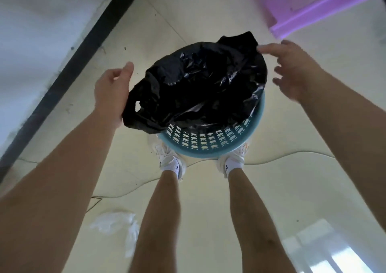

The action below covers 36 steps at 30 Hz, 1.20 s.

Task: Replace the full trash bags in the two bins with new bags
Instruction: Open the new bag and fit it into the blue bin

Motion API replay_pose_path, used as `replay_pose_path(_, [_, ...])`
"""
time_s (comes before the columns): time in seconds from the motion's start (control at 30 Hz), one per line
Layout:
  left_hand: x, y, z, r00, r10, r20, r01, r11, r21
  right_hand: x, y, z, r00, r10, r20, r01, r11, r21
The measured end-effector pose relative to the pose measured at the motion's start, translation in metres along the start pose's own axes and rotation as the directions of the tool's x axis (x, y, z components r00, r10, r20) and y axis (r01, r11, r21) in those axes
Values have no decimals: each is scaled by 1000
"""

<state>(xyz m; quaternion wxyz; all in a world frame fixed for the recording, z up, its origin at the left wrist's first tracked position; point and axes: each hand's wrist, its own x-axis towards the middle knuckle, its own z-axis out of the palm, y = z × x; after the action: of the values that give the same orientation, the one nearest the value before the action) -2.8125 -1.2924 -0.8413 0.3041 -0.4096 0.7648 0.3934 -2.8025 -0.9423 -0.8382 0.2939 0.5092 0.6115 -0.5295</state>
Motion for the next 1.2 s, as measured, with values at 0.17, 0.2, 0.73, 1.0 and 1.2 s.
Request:
replay_pose_path(0.17, [-61,-8,28,971,128,-201,-25,894,447,-57,26,49,951,-167,-260,90,955,-284])
replay_pose_path(0.2, [-67,-16,38,983,-56,-174,120,915,386,-58,34,58,965,-105,-241,27,952,-305])
replay_pose_path(0.73, [-36,25,75,965,-211,157,253,908,-335,17,9,-24,846,-80,-527,73,997,-34])
replay_pose_path(1.0, [-29,78,60,990,-130,58,142,895,-424,28,20,-56,861,195,-471,-9,930,368])
replay_pose_path(1.2, [-72,76,99,985,-25,-170,-43,922,-384,-22,21,-9,763,319,-562,-49,896,442])
